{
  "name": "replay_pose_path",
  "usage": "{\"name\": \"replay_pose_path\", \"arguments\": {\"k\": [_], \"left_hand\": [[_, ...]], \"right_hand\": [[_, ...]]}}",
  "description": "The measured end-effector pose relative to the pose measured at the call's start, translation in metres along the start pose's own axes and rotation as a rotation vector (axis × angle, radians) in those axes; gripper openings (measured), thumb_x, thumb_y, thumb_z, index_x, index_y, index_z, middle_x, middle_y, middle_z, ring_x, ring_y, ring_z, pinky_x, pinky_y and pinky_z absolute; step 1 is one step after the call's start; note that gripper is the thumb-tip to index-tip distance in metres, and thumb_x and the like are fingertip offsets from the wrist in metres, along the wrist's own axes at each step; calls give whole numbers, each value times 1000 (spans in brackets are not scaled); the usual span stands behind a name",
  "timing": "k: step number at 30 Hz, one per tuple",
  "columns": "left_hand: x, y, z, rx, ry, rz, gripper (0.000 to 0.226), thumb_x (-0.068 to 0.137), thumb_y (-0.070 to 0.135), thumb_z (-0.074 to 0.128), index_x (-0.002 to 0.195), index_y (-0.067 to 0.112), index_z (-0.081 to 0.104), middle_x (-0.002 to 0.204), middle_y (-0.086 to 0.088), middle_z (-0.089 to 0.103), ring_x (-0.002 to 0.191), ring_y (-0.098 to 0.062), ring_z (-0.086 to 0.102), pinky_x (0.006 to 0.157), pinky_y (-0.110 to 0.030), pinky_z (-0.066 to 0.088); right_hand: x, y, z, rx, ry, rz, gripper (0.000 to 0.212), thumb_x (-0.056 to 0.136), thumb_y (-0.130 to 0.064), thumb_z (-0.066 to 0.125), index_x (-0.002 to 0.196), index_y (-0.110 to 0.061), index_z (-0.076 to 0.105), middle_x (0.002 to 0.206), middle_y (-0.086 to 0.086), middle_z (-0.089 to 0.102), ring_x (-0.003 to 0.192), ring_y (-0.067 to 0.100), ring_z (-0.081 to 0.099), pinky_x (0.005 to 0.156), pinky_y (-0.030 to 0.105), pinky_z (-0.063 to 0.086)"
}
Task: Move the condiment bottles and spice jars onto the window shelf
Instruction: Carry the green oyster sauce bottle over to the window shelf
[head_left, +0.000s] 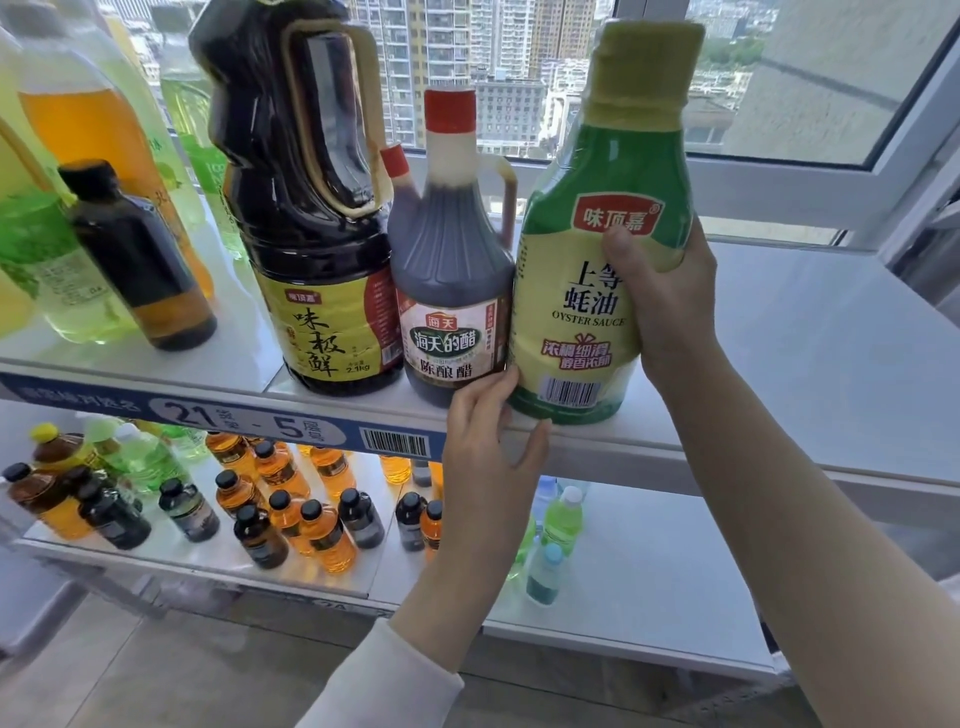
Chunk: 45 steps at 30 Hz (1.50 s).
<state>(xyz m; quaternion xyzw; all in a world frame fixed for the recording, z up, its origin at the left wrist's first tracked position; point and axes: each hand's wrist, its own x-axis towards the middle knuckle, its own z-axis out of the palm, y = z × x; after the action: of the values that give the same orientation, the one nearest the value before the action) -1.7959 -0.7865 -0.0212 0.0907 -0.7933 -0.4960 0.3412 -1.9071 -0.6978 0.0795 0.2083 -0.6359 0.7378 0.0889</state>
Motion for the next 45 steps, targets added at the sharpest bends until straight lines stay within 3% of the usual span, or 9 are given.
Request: {"name": "replay_pose_path", "arguments": {"k": [7, 13, 18, 26, 30, 35, 38, 42, 45], "left_hand": [[-1, 5, 1, -13, -37, -54, 52, 82, 5, 65, 131, 14, 48, 123, 5, 43, 116, -8, 49, 102, -22, 41], [-6, 12, -4, 131, -64, -8, 51, 82, 10, 66, 131, 12, 48, 125, -3, 48, 117, -14, 46, 98, -18, 37], [-31, 10, -17, 346, -104, 134, 44, 81, 18, 60, 124, 9, 55, 121, -8, 58, 115, -25, 51, 97, -35, 39], [-99, 1, -38, 463, -327, 294, 44, 78, 21, 62, 120, 7, 59, 125, -13, 59, 117, -35, 54, 98, -45, 39], [-157, -22, -61, 448, -545, 302, 46, 84, 21, 64, 128, 11, 53, 135, -10, 51, 126, -33, 44, 104, -47, 31], [-242, -60, -105, 536, -893, 226, 50, 88, 27, 57, 135, 14, 44, 143, -7, 40, 134, -27, 32, 110, -39, 21], [-293, -76, -123, 562, -1029, 274, 47, 80, 16, 65, 125, 8, 55, 133, -14, 52, 126, -35, 44, 105, -46, 30], [-359, -72, -131, 564, -1253, 372, 48, 89, 21, 53, 136, 16, 43, 145, -3, 38, 138, -26, 27, 112, -41, 16], [-417, -64, -136, 604, -1424, 501, 47, 92, 24, 47, 138, 18, 39, 147, 0, 36, 139, -20, 25, 113, -36, 11]], "right_hand": [[0, -2, -5, -42, -70, 28, 59, 51, -50, 70, 101, -27, 49, 93, -10, 64, 79, -3, 66, 66, 16, 52], [-16, -3, -11, -141, -54, 132, 78, 66, -48, 70, 128, -12, 41, 111, -2, 60, 98, 5, 60, 74, 19, 51], [-68, 16, -30, -492, 83, 72, 85, 76, -46, 70, 141, -11, 28, 142, 6, 36, 132, 17, 36, 109, 33, 33], [-221, 34, -66, -1101, 123, -147, 73, 78, -53, 56, 131, -5, 42, 133, 18, 46, 127, 34, 39, 110, 36, 23], [-324, 49, -53, -1247, 98, 5, 68, 74, -42, 65, 127, -4, 43, 127, 20, 53, 123, 41, 45, 101, 57, 38], [-450, 52, -14, -1293, -11, 454, 76, 79, -40, 69, 136, 0, 39, 139, 15, 45, 136, 37, 32, 113, 50, 22], [-525, 53, -9, -1329, -36, 644, 80, 66, -35, 81, 127, 4, 50, 128, 21, 56, 125, 43, 46, 102, 59, 32], [-622, 36, -13, -1360, 48, 935, 81, 88, -47, 53, 147, -7, 15, 155, 9, 20, 145, 27, 11, 117, 44, 6], [-701, 15, -13, -1315, 182, 1145, 78, 92, -48, 44, 149, -12, 5, 156, 6, 13, 145, 24, 6, 118, 39, 4]]}}
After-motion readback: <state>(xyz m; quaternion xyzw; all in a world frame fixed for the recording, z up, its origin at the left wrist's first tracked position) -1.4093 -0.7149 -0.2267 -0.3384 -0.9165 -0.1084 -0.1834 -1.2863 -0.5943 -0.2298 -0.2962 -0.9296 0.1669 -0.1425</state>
